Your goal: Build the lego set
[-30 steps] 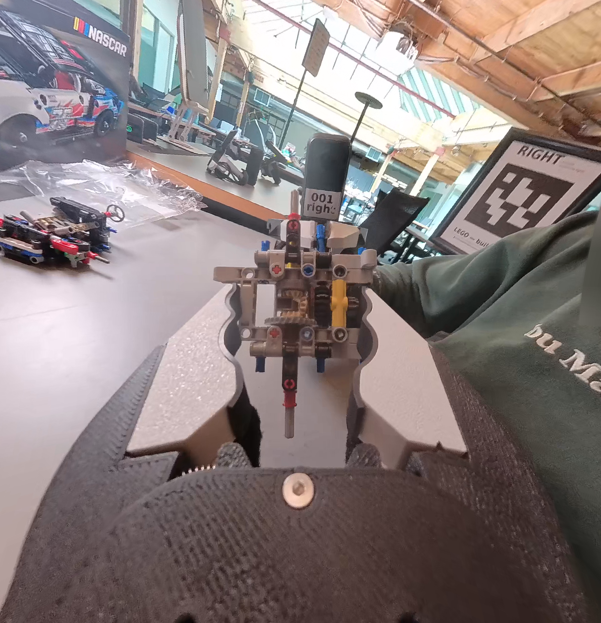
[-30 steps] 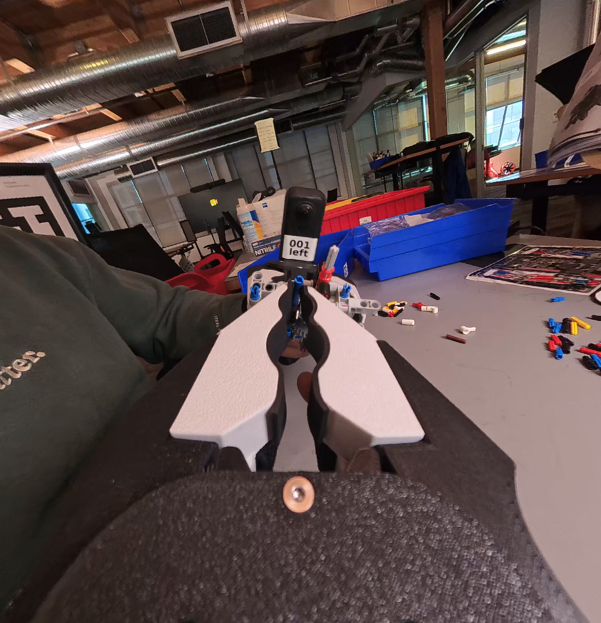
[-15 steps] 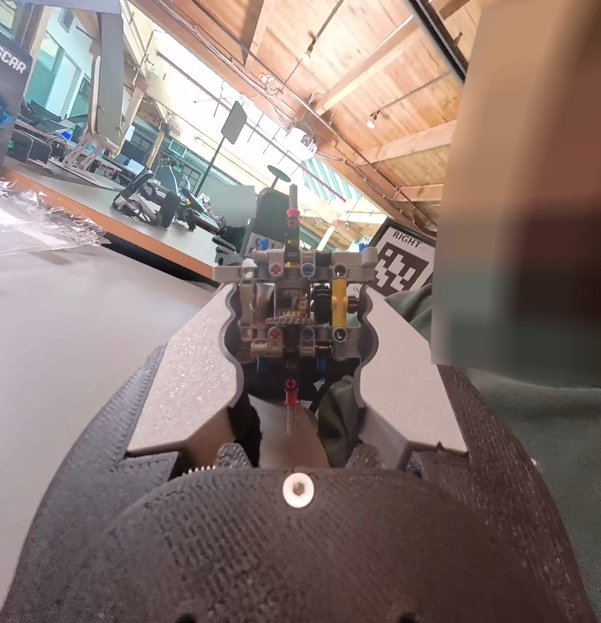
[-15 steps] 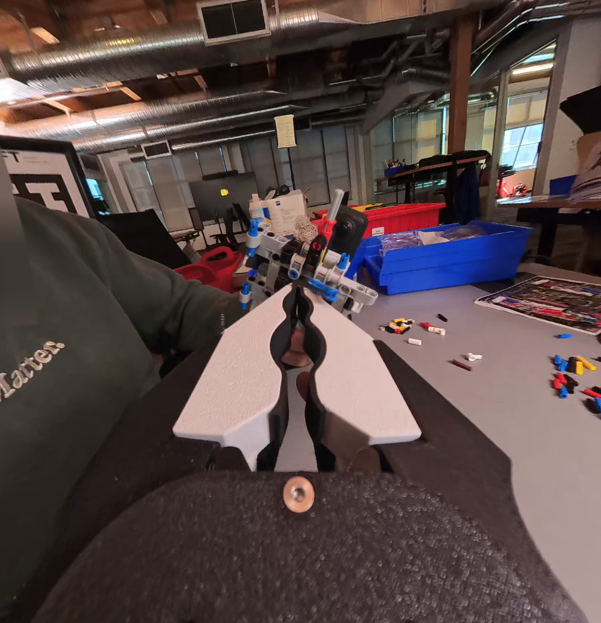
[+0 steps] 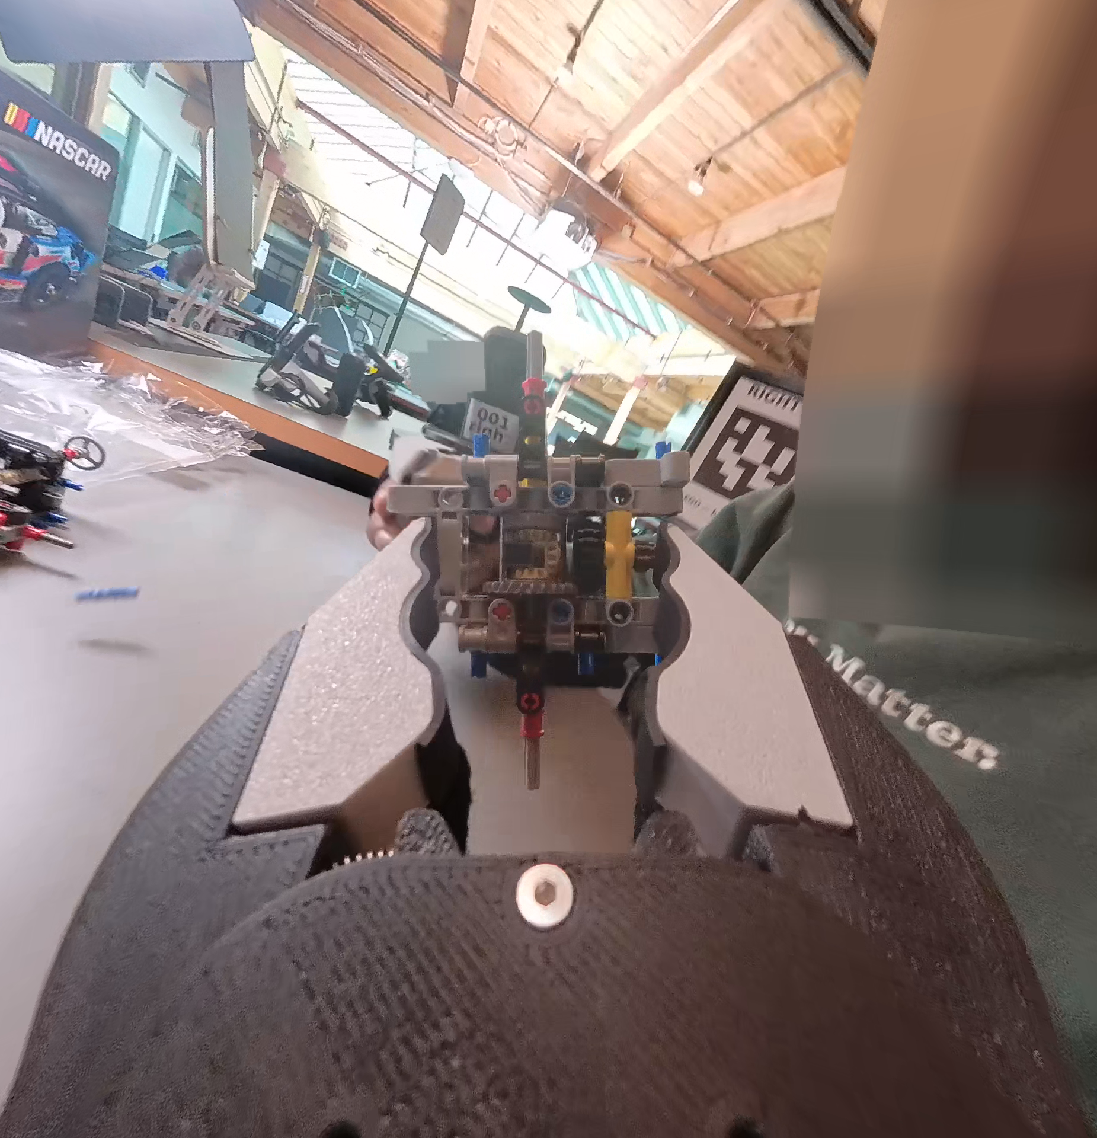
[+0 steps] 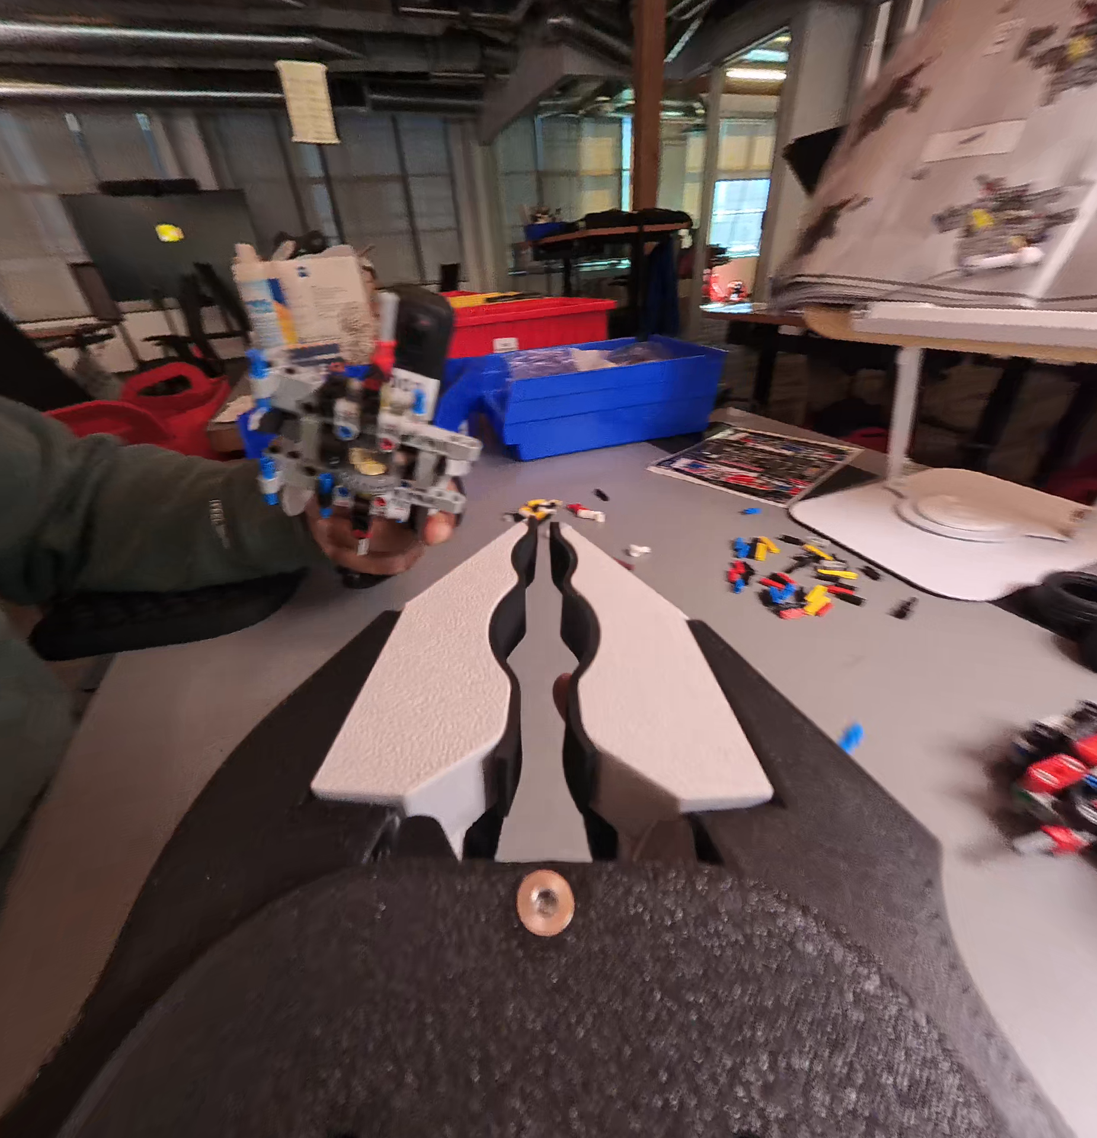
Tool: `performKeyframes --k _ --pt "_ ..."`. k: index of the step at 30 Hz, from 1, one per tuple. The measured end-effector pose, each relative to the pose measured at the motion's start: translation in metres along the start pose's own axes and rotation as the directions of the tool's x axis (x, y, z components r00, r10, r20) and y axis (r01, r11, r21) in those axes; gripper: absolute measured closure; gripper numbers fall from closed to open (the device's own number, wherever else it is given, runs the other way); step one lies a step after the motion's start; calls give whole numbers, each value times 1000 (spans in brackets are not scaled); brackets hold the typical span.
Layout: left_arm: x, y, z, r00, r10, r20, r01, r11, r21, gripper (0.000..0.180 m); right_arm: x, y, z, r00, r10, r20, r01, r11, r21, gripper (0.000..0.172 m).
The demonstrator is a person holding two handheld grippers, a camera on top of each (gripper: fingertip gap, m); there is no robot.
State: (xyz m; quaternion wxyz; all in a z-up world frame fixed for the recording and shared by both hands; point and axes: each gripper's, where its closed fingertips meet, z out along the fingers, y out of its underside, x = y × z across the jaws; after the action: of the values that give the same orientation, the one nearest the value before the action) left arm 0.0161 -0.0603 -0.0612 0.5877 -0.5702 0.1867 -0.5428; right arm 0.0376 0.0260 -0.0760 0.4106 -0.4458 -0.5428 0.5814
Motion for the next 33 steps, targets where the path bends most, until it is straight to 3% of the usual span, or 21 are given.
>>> performKeyframes --k 3,5,9,14,17,22,26,29,31,32,33 --pt "-5 14 -1 986 155 55 -148 982 -115 111 43 1 -18 989 34 -146 -33 999 7 160" --pt "-22 30 -3 959 248 138 -207 943 -261 111 70 7 -31 967 44 -250 -49 999 -13 154" --pt "-65 76 -25 835 489 252 -230 726 -648 111 120 27 -59 895 -28 -445 -43 988 -148 150" --pt "-83 109 -44 769 604 210 -158 499 -852 110 137 80 -68 901 -77 -428 -132 889 -438 143" --pt "-86 118 -48 755 628 187 -139 432 -891 110 137 104 -56 920 -123 -372 -130 800 -586 138" --pt "-83 117 -47 767 605 213 -118 460 -880 108 150 126 -30 932 -166 -321 -128 680 -722 134" --pt "-73 94 -42 779 564 273 -142 583 -800 101 169 131 -16 919 -141 -369 -202 633 -747 135" --pt "-73 78 -45 762 557 330 -157 654 -740 105 179 133 -14 903 -121 -412 -266 595 -759 144" --pt "-75 74 -49 750 562 348 -161 665 -729 108 181 134 -12 904 -106 -414 -282 580 -764 154" --pt "-76 73 -51 746 565 353 -162 668 -727 109 183 134 -13 902 -121 -413 -278 570 -773 168" --pt "-76 72 -51 743 566 357 -164 671 -723 110 183 134 -13 911 -130 -392 -260 558 -788 169"
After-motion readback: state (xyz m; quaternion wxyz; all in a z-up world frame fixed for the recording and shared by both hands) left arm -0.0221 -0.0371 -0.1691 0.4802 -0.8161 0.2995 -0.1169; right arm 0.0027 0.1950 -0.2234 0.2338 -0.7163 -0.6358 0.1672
